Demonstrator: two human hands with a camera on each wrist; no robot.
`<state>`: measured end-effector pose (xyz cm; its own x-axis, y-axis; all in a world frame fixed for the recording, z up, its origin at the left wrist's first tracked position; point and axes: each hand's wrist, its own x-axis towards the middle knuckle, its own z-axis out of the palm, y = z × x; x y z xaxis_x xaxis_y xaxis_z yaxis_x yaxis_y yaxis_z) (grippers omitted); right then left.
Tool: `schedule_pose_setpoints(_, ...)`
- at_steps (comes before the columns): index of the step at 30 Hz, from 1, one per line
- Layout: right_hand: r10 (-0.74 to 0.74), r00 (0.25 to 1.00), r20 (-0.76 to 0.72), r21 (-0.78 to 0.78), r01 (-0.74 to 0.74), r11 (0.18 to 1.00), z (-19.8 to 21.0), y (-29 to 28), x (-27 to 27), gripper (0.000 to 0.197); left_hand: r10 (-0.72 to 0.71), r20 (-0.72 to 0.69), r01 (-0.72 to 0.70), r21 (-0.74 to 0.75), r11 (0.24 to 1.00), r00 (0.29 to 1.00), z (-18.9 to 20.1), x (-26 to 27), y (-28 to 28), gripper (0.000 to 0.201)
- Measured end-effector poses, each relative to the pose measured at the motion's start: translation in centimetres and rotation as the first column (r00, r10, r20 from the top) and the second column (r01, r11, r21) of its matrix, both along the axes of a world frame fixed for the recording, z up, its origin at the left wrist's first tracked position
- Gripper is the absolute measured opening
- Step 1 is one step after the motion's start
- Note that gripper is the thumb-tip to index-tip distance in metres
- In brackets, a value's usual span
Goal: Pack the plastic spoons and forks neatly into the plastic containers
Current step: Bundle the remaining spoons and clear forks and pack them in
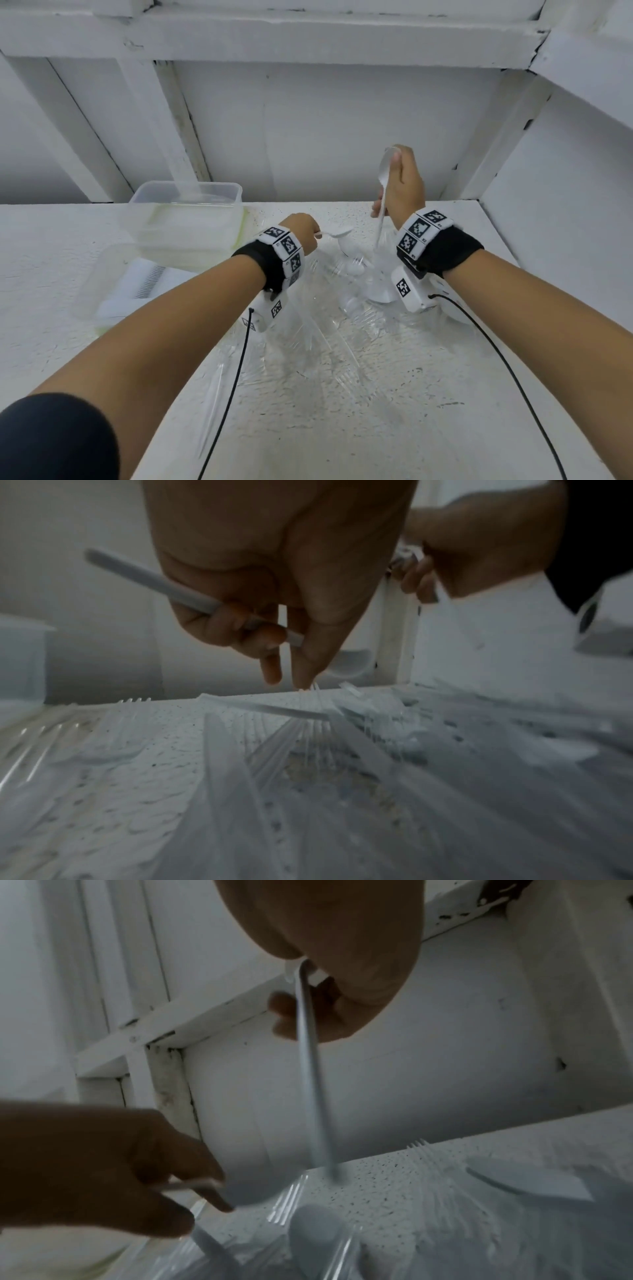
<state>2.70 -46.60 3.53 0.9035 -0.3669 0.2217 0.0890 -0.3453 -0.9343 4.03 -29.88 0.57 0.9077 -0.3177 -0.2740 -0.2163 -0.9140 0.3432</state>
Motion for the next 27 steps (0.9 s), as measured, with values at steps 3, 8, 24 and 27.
schedule_pose_setpoints(3, 0.085, 0.992, -0.095, 0.009, -0.084, 0.996, -0.4, -0.4, -0.4, 0.033, -0.086, -0.052, 0.093, 0.166, 0.982, 0.995, -0.8, 0.2, -0.4, 0.029)
schedule_pose_setpoints(8, 0.176, 0.906, -0.385, -0.096, -0.229, 0.969, -1.9, -1.2, 0.0, 0.026, -0.163, -0.049, 0.170, 0.309, 0.936, 0.985, -1.4, 0.1, -0.1, 0.025)
schedule_pose_setpoints(24, -0.075, 0.729, -0.680, -0.611, -0.508, 0.607, -5.2, 1.2, 1.7, 0.031, -0.101, -0.014, 0.101, 0.209, 0.973, 0.995, 3.0, -2.9, 6.0, 0.011)
schedule_pose_setpoints(27, -0.062, 0.744, -0.665, -0.651, -0.537, 0.536, -6.1, 1.5, 1.3, 0.035, -0.086, -0.049, 0.094, 0.206, 0.974, 0.995, 3.0, -3.6, 7.2, 0.025)
